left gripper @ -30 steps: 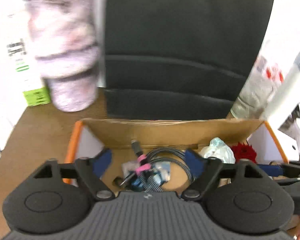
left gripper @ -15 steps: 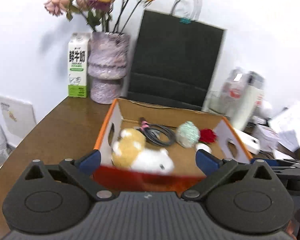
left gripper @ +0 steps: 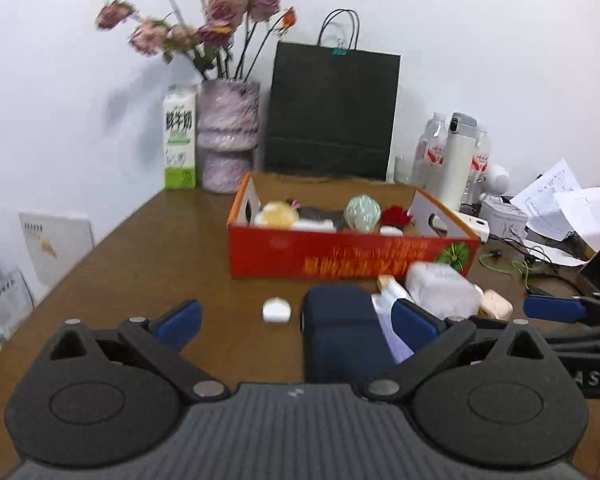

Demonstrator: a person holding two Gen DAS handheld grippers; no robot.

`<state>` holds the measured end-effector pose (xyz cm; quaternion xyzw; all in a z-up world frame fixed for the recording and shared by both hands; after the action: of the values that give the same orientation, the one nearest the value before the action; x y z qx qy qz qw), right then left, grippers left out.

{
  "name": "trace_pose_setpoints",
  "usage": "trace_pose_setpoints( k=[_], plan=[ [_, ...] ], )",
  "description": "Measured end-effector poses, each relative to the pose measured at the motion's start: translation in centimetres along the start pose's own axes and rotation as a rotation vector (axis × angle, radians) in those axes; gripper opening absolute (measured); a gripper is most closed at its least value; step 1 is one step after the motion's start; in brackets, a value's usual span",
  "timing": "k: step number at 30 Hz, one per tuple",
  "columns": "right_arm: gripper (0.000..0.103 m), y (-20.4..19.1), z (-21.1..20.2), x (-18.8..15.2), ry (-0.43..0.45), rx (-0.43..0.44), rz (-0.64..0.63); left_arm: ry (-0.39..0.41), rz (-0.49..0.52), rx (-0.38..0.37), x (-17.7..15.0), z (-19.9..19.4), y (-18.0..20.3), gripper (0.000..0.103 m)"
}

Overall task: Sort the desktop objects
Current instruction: 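Withdraw both open tools from the box back over the table, then grasp the navy zip case with the left tool while the right tool grasps the white plastic box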

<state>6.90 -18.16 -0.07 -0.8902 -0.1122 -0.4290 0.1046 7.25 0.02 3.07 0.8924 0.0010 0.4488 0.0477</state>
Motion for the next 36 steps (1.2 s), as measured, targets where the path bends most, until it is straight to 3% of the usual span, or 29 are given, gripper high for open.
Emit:
trace_pose_setpoints(
  k=[6, 11, 19, 25, 28, 33, 36],
  plan=[
    [0.082, -0.4, -1.8, -4.9, -0.026, 0.014, 0.031, -0.017, -0.017, -0.056, -5.0, -1.6, -0.4, 0.103],
    [0.082, -1.1, -3.0, -8.0, -0.036, -0.007, -0.002, -0.028, 0.008, -0.032, -8.0, -2.9, -0.5, 0.103],
    [0.082, -0.5, -4.5, -9.7, -0.009, -0.045, -0.011, 0.01, 0.068, -0.01, -8.4, -3.9, -0.4, 0.103],
    [0.082, 0.7, -4.0, -9.2, -0.016, -0.05, 0.013, -0.036, 0.07, -0.032, -8.4, -2.6, 0.2, 0.103],
    [0.082, 1.3, -3.3, -8.2, -0.019, -0.041, 0.021, -0.019, 0.109, -0.01, -7.7, -1.4, 0.7, 0.103],
    [0.082, 2.9, -0.5, -2.8, 0.015, -0.04, 0.021, -0.006, 0.193, -0.026, -3.9, 2.5, 2.9, 0.103],
    [0.082, 4.2, 2.6, 1.3, 0.014, -0.04, 0.04, -0.039, 0.204, -0.061, -1.6, 5.9, 4.2, 0.103]
  ],
)
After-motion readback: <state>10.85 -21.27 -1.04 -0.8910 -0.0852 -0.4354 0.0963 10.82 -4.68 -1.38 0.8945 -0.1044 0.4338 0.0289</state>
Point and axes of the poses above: each gripper's, at about its wrist camera, not at the fingertips, and z roughly the way its jaws point, y to its right, x to its top, the point moved 7 cm from there along z, roughly the way its jaws point, and after that the axes turned 9 degrees about -y, right-handed, at the moved point
